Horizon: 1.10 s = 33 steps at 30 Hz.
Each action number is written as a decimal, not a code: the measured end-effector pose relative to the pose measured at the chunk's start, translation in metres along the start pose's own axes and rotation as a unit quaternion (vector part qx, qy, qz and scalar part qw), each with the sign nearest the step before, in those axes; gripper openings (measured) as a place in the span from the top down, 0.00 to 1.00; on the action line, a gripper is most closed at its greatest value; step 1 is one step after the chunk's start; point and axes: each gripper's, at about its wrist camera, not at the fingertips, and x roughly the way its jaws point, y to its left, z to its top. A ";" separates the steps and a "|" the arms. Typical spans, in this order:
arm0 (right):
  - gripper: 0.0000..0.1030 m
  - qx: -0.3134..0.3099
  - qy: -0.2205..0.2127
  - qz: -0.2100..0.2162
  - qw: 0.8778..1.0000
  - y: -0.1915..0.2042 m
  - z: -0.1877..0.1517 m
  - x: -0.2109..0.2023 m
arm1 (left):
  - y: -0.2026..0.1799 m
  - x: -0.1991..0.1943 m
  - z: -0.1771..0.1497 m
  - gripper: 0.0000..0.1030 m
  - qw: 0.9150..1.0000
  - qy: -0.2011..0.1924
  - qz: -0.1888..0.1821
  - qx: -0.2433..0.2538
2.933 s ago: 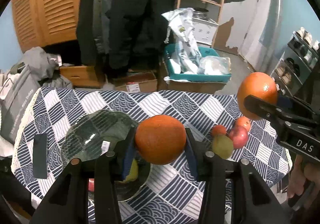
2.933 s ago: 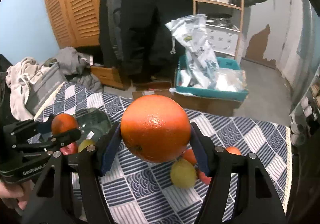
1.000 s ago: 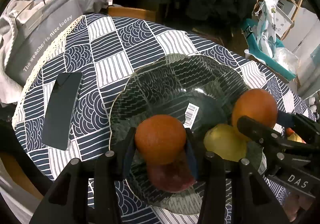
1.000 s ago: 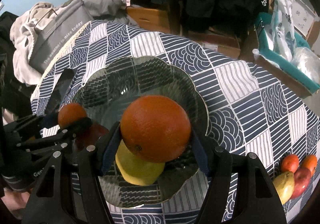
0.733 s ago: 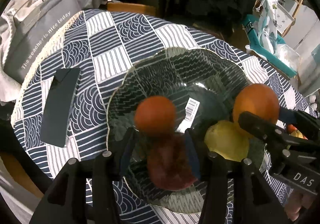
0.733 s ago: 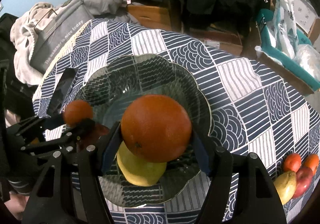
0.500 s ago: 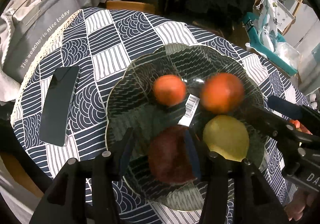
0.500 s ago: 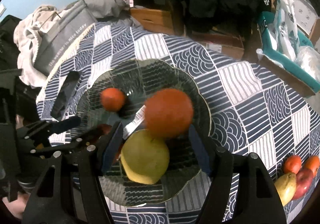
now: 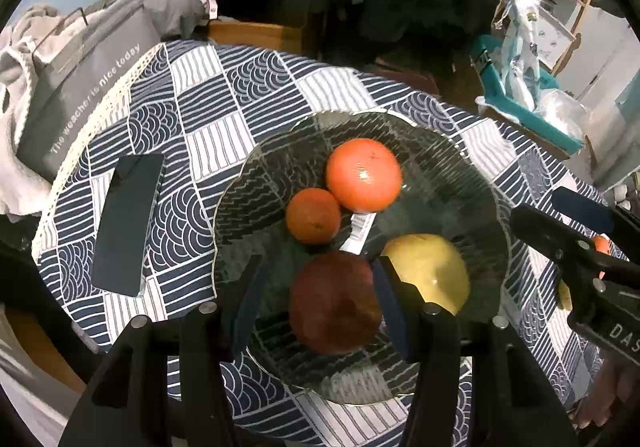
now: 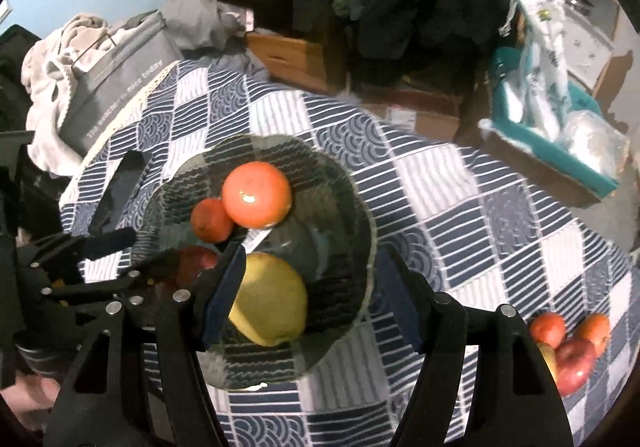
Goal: Organize fruits
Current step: 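Move both open tools back to the remaining fruit on the table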
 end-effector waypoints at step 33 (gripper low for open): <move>0.25 0.021 -0.131 -0.108 0.985 -0.056 -0.034 -0.130 | -0.077 -0.100 -0.005 0.23 0.991 -0.106 -0.023 0.077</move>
